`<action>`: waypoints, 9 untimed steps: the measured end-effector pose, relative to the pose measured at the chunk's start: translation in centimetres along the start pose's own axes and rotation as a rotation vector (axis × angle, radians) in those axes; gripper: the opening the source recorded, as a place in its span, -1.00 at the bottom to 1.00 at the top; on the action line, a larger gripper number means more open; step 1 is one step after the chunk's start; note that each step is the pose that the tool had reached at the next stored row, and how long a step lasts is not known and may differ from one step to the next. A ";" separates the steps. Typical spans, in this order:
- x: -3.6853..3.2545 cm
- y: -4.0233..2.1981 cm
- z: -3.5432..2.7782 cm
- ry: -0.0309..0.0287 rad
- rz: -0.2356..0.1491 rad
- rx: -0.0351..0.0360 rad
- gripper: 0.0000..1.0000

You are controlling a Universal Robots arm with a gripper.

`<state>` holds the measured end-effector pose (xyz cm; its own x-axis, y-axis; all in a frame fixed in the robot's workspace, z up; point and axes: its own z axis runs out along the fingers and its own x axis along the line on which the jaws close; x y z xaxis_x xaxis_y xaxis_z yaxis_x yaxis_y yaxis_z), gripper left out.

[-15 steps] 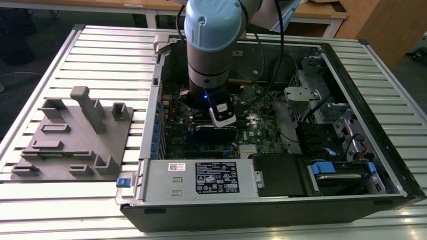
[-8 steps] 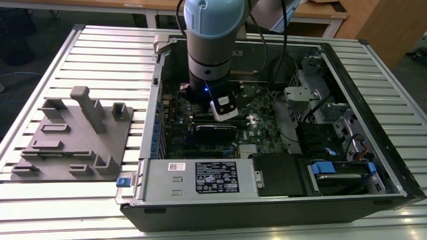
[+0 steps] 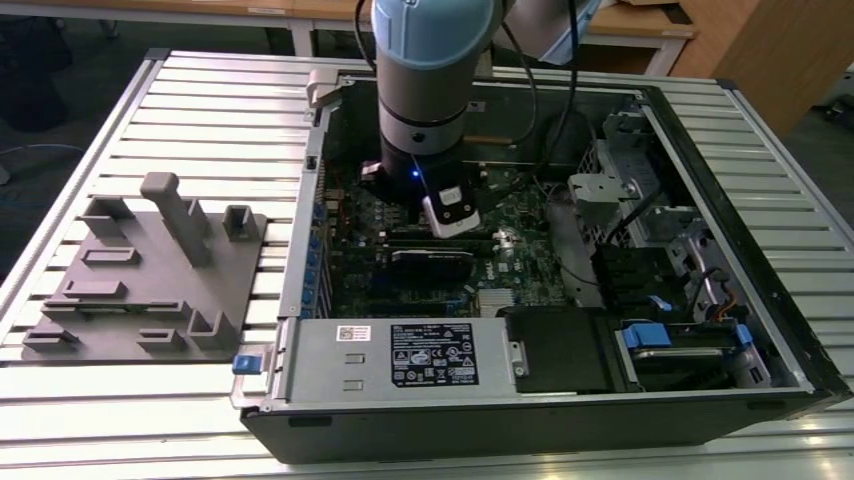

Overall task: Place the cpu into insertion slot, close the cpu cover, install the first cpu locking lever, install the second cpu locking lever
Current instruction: 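Install the second cpu locking lever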

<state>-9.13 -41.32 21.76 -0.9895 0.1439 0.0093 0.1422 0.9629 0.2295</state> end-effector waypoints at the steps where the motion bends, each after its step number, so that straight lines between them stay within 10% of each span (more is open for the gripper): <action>1: -0.14 0.07 0.02 0.0000 0.000 0.0000 -0.80; 9: -0.63 1.08 0.35 -0.0018 0.006 0.0039 -0.80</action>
<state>-8.34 -40.30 21.66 -0.9887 0.1498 0.0088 0.1479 0.9629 0.2256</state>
